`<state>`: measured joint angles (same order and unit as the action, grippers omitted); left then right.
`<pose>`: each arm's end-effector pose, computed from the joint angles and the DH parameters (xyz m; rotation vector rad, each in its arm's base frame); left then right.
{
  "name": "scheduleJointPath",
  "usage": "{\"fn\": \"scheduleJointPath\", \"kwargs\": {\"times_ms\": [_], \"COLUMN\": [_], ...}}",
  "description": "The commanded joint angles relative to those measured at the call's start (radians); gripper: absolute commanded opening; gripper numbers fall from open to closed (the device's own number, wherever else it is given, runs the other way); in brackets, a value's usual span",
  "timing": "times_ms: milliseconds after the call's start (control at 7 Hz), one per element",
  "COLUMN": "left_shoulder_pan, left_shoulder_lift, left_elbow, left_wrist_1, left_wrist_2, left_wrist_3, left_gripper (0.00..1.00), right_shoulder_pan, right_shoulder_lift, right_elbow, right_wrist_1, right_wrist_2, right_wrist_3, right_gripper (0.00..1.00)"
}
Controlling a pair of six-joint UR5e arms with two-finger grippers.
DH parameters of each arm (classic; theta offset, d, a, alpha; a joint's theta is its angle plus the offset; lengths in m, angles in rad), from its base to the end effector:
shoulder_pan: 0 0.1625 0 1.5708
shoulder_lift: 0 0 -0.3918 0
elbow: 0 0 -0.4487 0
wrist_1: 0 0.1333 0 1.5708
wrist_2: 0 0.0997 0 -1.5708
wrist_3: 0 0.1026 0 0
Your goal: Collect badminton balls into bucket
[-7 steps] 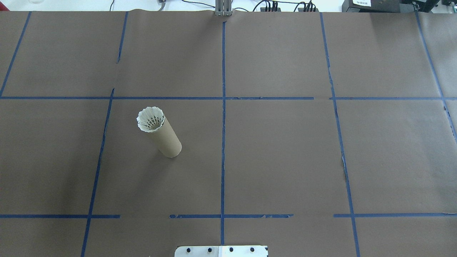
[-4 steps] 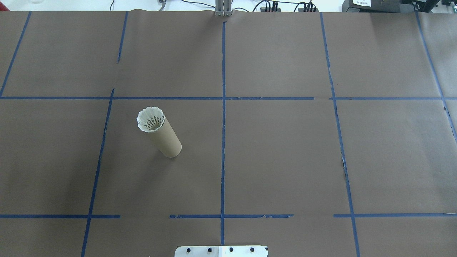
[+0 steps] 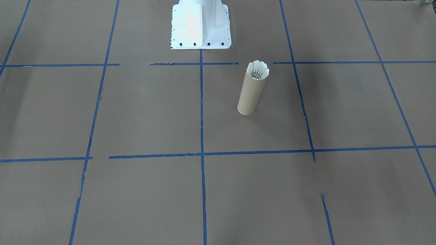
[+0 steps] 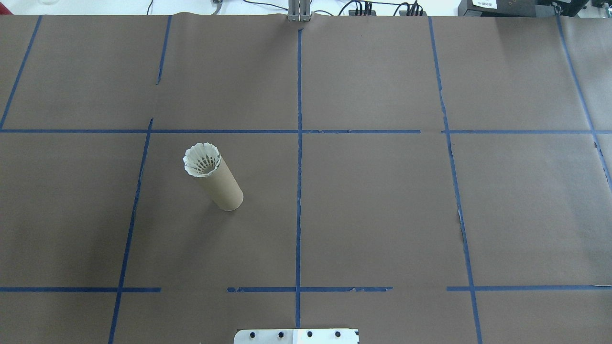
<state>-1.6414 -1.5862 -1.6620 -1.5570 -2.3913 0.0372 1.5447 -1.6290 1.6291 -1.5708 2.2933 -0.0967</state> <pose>-0.0975 -0.5524 0.5669 0.1316 0.8139 0.0066 0.0517 -0.5271 0.6305 0.0256 -0.7225 -0.1174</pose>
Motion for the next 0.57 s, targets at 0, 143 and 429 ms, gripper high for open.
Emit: {"fn": "scheduleJointPath", "kwargs": {"times_ms": [0, 143, 429], "left_shoulder_pan": [0.000, 0.000, 0.000], "left_shoulder_lift": [0.000, 0.000, 0.002], "left_elbow": [-0.001, -0.007, -0.004], "left_wrist_1": [0.000, 0.000, 0.000], "left_wrist_2": [0.000, 0.001, 0.001], "left_wrist_3": [0.000, 0.000, 0.000], "left_gripper": [1.00, 1.00, 1.00], "right_shoulder_pan": [0.000, 0.000, 0.000], "right_shoulder_lift": [0.000, 0.000, 0.000], "right_elbow": [0.000, 0.000, 0.000], "right_wrist_1": [0.000, 0.000, 0.000], "right_wrist_2": [0.000, 0.000, 0.000], "right_wrist_3": [0.000, 0.000, 0.000], "right_gripper": [1.00, 1.00, 1.00]}}
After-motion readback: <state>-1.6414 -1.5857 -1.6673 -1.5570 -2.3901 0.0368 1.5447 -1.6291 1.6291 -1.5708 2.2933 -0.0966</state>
